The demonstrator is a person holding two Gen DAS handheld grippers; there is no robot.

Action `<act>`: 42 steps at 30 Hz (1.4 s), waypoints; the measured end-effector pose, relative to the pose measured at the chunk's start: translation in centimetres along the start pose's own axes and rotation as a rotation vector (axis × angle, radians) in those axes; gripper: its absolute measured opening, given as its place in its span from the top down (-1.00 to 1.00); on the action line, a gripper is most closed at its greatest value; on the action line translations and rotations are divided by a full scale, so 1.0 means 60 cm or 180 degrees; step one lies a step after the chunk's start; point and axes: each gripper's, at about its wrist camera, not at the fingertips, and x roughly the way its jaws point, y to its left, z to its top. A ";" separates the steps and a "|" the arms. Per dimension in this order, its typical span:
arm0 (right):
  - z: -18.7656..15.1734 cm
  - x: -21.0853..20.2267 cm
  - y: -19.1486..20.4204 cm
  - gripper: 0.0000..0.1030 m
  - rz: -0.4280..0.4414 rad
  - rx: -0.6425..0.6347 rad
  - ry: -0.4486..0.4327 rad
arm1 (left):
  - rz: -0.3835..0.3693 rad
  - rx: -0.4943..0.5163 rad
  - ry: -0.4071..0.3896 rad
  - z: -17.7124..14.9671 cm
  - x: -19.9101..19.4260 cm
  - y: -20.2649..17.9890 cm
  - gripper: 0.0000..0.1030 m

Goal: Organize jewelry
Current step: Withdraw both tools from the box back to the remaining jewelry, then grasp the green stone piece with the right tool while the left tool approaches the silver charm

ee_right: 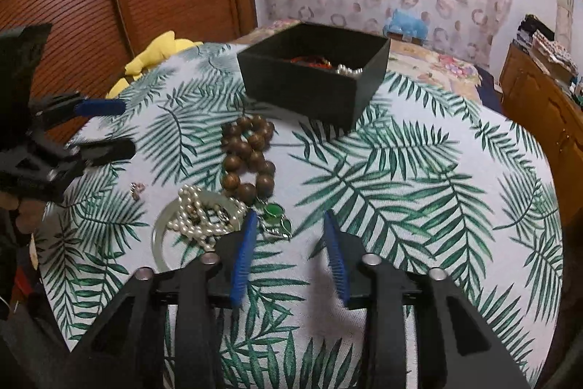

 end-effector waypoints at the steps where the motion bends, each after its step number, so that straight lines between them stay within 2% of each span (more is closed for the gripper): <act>1: 0.001 0.005 -0.001 0.35 -0.0019 0.0001 0.0021 | -0.0017 -0.0003 0.0013 -0.007 0.001 -0.002 -0.61; 5: 0.011 0.019 0.004 0.41 0.0060 -0.0064 0.0100 | -0.0069 0.0012 0.0038 -0.020 0.001 -0.009 -0.61; 11: 0.028 0.037 0.019 0.44 -0.0039 -0.0285 0.0191 | -0.0109 0.0052 0.0068 -0.026 0.000 -0.019 -0.61; 12: 0.029 0.038 0.022 0.47 -0.0066 -0.0342 0.0197 | -0.0110 0.0052 0.0077 -0.028 0.001 -0.019 -0.61; 13: 0.030 0.039 0.025 0.66 -0.0046 -0.0388 0.0200 | -0.0110 0.0050 0.0083 -0.028 0.002 -0.019 -0.61; 14: 0.030 0.039 0.025 0.73 -0.0040 -0.0400 0.0207 | -0.0112 0.0045 0.0095 -0.030 0.004 -0.020 -0.61; 17: 0.027 0.034 0.022 0.74 -0.0053 -0.0425 0.0206 | -0.0114 0.0057 0.0112 -0.033 0.007 -0.023 -0.59; 24: 0.030 -0.029 -0.011 0.74 -0.0142 -0.0246 -0.0081 | -0.0122 0.0136 0.0153 -0.040 0.014 -0.034 -0.32; 27: 0.037 -0.056 -0.026 0.75 -0.0210 -0.0207 -0.0192 | -0.0137 0.0140 0.0149 -0.041 0.014 -0.036 -0.31; 28: 0.038 -0.061 -0.029 0.74 -0.0222 -0.0197 -0.0217 | -0.0148 0.0144 0.0148 -0.042 0.015 -0.037 -0.25; 29: 0.040 -0.069 -0.032 0.74 -0.0233 -0.0185 -0.0254 | -0.0156 0.0148 0.0150 -0.043 0.015 -0.038 -0.10; 36: 0.050 -0.090 -0.034 0.74 -0.0255 -0.0181 -0.0355 | -0.0142 0.0150 0.0150 -0.048 0.018 -0.038 0.32; 40: 0.049 -0.090 -0.035 0.74 -0.0253 -0.0175 -0.0349 | -0.0175 0.0129 0.0126 -0.051 0.018 -0.036 0.73; 42: 0.051 -0.091 -0.033 0.74 -0.0244 -0.0171 -0.0352 | -0.0178 0.0167 0.0123 -0.051 0.018 -0.039 0.72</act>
